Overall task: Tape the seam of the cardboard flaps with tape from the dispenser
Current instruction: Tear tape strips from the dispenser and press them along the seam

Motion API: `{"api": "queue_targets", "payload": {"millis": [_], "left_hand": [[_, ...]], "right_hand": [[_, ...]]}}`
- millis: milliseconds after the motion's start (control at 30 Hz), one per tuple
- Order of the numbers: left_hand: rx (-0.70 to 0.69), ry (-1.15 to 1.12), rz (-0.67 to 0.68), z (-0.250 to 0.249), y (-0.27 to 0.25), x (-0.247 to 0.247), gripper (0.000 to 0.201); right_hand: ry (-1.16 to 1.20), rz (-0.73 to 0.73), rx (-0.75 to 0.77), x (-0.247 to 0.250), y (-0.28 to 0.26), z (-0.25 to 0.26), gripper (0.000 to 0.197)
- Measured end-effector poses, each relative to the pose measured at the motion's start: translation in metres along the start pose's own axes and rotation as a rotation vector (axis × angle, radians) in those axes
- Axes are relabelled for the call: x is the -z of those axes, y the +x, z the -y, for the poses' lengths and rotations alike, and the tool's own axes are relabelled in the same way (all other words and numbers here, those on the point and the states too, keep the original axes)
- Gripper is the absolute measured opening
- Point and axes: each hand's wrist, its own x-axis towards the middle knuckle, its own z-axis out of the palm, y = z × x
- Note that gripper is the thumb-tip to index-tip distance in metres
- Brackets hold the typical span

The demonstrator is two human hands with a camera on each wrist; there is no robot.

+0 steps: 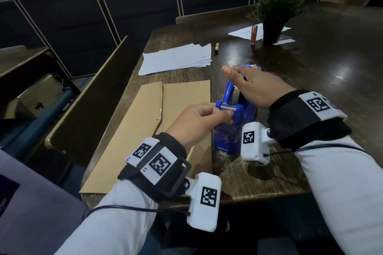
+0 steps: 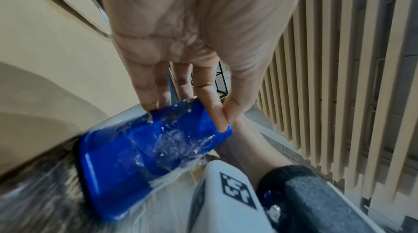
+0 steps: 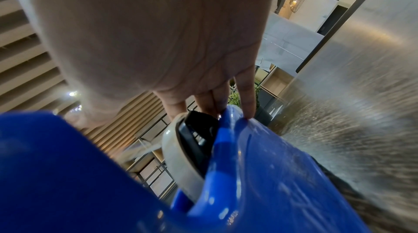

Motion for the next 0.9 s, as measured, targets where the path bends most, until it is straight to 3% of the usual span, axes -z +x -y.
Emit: {"api": "queue_targets", "payload": {"millis": [300, 600, 900], "left_hand": [[-0.024, 0.005, -0.018, 0.005, 0.002, -0.001, 0.023], [-0.078, 0.0, -0.034, 0.012, 0.004, -0.001, 0.033], [-0.126, -0.009, -0.018, 0.011, 0.001, 0.001, 0.037]], "right_hand": [[0.005, -0.004, 0.003, 0.0, 0.0, 0.0, 0.081], [0.026, 0.002, 0.002, -0.001, -0.001, -0.001, 0.096], [0.008, -0.021, -0.007, -0.003, -0.003, 0.0, 0.08]]}}
